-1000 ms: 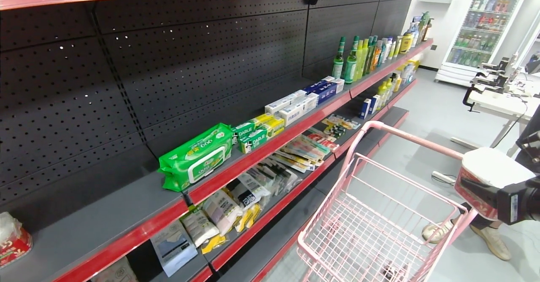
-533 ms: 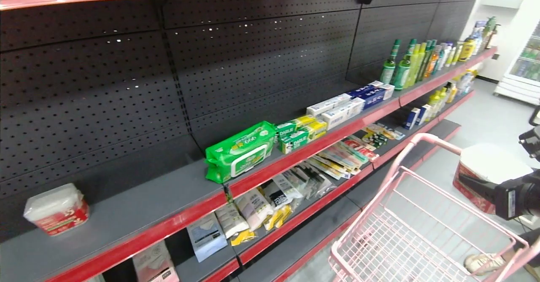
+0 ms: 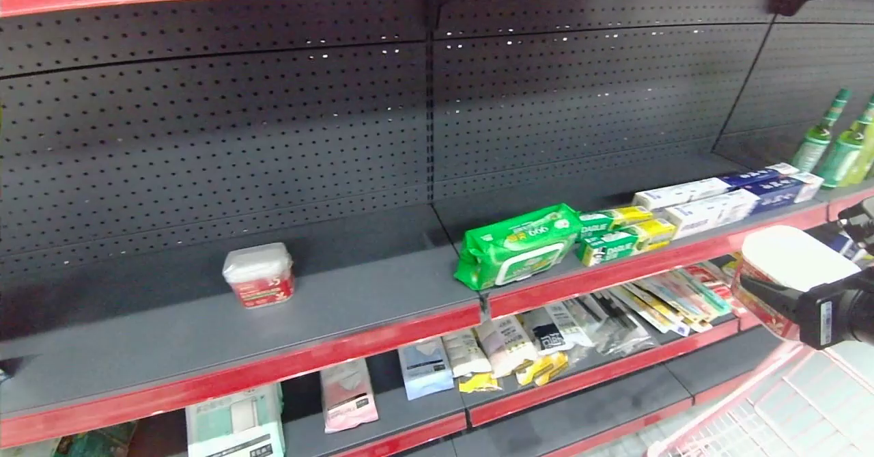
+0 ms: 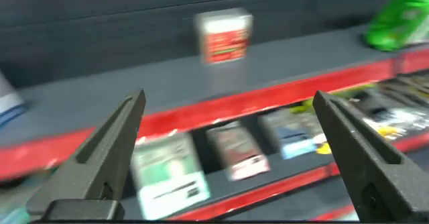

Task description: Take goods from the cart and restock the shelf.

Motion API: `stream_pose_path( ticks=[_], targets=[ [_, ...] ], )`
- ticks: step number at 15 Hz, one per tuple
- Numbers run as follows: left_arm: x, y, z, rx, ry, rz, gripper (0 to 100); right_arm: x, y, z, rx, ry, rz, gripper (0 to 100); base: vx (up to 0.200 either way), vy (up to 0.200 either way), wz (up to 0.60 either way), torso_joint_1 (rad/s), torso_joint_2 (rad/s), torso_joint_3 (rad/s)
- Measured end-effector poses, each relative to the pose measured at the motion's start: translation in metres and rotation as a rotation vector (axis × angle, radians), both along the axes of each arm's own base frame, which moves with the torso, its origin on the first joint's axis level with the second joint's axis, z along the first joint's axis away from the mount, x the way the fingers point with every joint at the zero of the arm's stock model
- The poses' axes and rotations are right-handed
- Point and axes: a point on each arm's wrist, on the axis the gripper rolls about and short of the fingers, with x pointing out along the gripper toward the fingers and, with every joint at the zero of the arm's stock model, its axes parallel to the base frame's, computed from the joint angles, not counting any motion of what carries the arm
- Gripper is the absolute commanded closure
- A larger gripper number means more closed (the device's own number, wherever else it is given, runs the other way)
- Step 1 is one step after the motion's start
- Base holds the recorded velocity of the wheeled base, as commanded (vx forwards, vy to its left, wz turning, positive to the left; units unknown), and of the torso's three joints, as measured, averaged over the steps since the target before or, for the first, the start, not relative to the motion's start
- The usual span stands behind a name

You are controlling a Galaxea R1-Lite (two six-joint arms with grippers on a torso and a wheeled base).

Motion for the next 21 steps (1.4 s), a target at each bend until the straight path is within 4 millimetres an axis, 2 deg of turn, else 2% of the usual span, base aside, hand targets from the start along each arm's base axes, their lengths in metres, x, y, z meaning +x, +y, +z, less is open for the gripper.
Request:
stream_pose_path(
  ticks=[5,12,21],
  targets=[
    [0.0,0.0,0.0,0.0,0.0,0.0,0,0.003,0.001,0.004,-0.001,-0.01,0.007,100,0.0,0.0,0.6,0.003,0.0,0.0],
    [0.0,0.0,0.0,0.001,0.0,0.0,0,0.003,0.001,0.012,0.005,-0.053,0.011,100,0.0,0.0,0.0,0.0,0.0,0.0],
    [0.001,-0.001,0.0,0.007,0.007,-0.039,0,-0.015,0.002,0.017,0.039,-0.1,0.022,100,0.0,0.0,0.0,0.0,0.0,0.0]
  ],
)
